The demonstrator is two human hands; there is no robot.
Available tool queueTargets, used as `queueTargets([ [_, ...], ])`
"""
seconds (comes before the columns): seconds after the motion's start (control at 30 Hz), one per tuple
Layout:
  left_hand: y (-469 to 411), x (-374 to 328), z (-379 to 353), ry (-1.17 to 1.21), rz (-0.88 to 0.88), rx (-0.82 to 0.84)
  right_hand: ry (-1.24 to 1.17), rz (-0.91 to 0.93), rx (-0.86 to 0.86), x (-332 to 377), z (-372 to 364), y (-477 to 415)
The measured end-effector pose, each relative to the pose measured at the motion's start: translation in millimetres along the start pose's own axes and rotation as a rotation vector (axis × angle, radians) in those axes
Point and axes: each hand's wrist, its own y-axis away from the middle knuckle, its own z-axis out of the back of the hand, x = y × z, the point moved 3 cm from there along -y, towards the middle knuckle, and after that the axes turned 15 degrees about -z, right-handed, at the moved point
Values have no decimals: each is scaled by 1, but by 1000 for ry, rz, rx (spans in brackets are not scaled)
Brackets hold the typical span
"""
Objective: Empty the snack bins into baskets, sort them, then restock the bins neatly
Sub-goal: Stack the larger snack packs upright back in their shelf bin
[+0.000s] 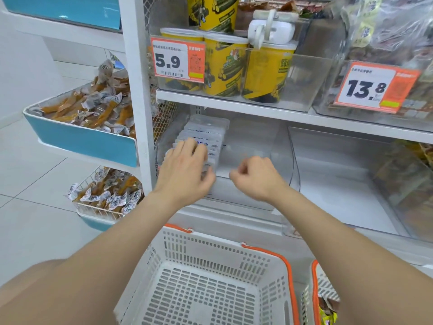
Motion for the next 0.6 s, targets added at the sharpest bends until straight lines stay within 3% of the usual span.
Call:
queueTargets([
  [0.13,-12,21,-23,75,47,153,-495,-179,157,28,-10,-43],
  [0.27,-16,37,-31,9,5,234,-793,-320,253,48,-41,-102],
  [0.43,-14,47,-32,-47,-49,268,-959,-401,187,70,-50,-147],
  [0.6,-14,49,-36,-76,-63,316,-989,-374,332,80,-67,-167],
])
